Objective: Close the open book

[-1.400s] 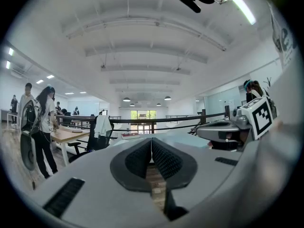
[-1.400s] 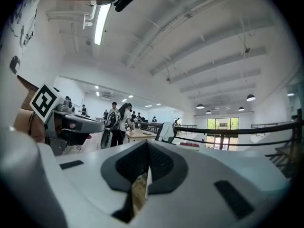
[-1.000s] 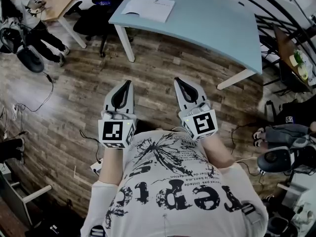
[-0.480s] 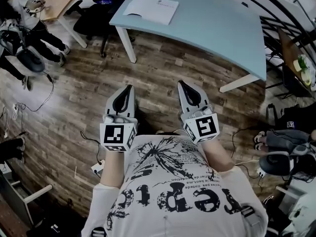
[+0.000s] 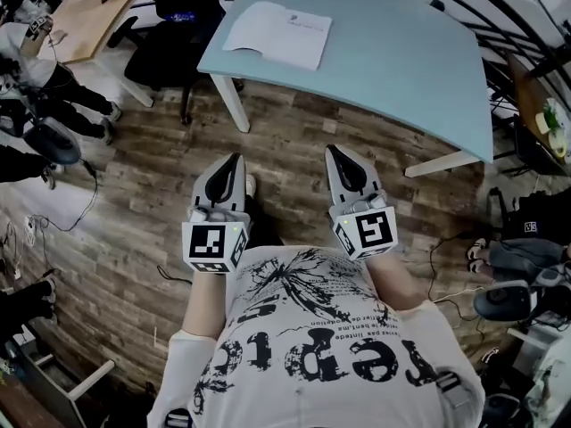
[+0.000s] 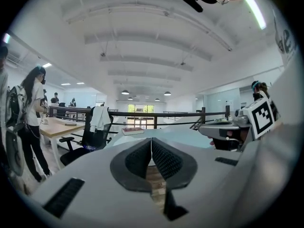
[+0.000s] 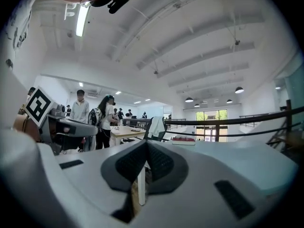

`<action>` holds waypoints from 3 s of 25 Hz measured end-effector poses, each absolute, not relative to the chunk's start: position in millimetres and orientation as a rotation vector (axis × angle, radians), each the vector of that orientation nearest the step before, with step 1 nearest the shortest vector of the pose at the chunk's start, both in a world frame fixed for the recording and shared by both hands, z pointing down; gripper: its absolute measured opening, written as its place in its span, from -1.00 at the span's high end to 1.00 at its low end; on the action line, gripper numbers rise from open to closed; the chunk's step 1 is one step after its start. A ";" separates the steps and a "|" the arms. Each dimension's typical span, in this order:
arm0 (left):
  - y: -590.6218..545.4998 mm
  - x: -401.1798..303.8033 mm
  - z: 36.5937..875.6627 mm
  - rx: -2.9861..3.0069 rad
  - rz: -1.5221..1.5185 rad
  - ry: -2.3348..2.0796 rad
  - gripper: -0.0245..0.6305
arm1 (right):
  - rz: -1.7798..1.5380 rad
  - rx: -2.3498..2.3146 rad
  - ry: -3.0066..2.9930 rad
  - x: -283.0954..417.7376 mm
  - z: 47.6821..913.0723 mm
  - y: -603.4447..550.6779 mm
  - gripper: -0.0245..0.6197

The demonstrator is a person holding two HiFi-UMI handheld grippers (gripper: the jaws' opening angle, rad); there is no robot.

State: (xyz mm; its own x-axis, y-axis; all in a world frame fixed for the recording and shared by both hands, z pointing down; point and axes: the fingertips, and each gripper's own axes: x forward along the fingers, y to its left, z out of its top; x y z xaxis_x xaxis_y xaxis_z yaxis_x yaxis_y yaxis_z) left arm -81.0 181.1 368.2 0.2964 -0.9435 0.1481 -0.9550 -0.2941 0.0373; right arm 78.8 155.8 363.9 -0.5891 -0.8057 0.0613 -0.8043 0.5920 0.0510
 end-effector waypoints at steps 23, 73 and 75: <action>-155.7 -207.7 368.4 2.625 0.223 -1.364 0.87 | 0.094 1.788 -2.422 -39.9 366.0 -136.1 0.90; -264.8 -168.7 593.9 1.372 -0.667 -1.023 0.86 | 0.173 1.568 -2.366 49.2 457.9 -230.4 0.89; -264.0 -163.0 584.8 1.432 -0.659 -1.014 0.86 | 0.170 1.575 -2.368 51.3 455.5 -228.9 0.89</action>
State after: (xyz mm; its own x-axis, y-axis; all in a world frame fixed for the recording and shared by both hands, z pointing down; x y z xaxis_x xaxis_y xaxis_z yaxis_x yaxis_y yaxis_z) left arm -163.0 -264.0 584.8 0.4591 -0.8725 0.1669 -0.2012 0.0808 0.9762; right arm 51.3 -228.9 455.5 -0.3595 -0.8823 0.3039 -0.9166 0.3949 0.0623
